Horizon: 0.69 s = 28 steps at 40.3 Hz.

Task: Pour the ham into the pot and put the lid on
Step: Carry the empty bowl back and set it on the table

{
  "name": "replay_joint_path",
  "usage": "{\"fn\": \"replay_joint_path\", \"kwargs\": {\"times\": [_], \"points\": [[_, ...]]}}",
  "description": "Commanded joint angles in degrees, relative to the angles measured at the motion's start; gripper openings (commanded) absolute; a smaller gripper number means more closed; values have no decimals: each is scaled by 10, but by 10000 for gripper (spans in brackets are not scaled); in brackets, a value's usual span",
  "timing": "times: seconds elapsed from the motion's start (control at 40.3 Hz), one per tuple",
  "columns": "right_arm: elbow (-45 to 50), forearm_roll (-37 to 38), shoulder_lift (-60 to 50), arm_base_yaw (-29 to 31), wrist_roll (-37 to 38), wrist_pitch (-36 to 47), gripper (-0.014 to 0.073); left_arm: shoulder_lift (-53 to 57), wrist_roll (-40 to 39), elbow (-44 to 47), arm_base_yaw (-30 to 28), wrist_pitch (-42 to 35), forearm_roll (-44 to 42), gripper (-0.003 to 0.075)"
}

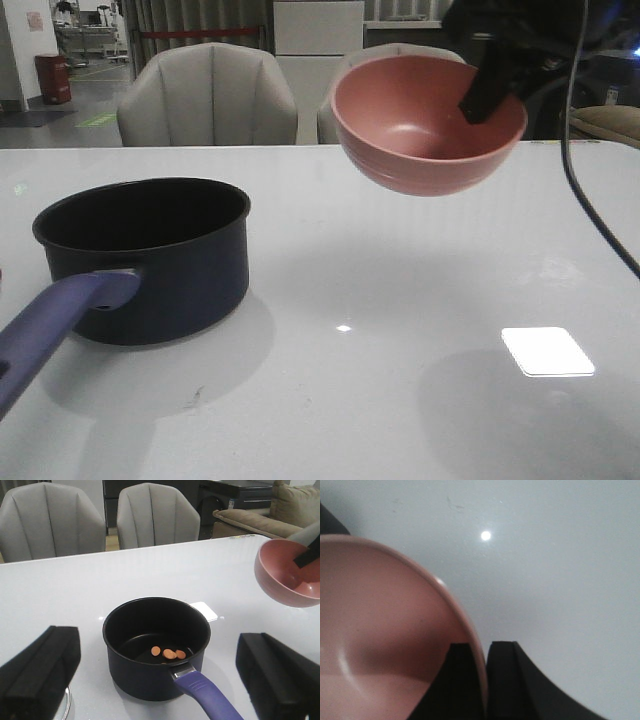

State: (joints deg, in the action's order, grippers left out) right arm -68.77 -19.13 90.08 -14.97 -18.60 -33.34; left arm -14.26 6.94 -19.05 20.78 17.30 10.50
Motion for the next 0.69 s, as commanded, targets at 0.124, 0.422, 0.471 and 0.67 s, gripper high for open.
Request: {"fn": "replay_joint_path", "kwargs": {"times": [0.124,0.422,0.471,0.67], "points": [[-16,-1,28,53,-1,-20,135,-4,0,-16,4,-45,4,676],[-16,-4,93,62,6,1,135,-4,0,-16,4,-45,4,676],[-16,-9,99,62,6,5,136,-4,0,-16,4,-45,4,676],[-16,-21,110,62,6,17,186,-4,0,-16,4,-45,4,676]]}}
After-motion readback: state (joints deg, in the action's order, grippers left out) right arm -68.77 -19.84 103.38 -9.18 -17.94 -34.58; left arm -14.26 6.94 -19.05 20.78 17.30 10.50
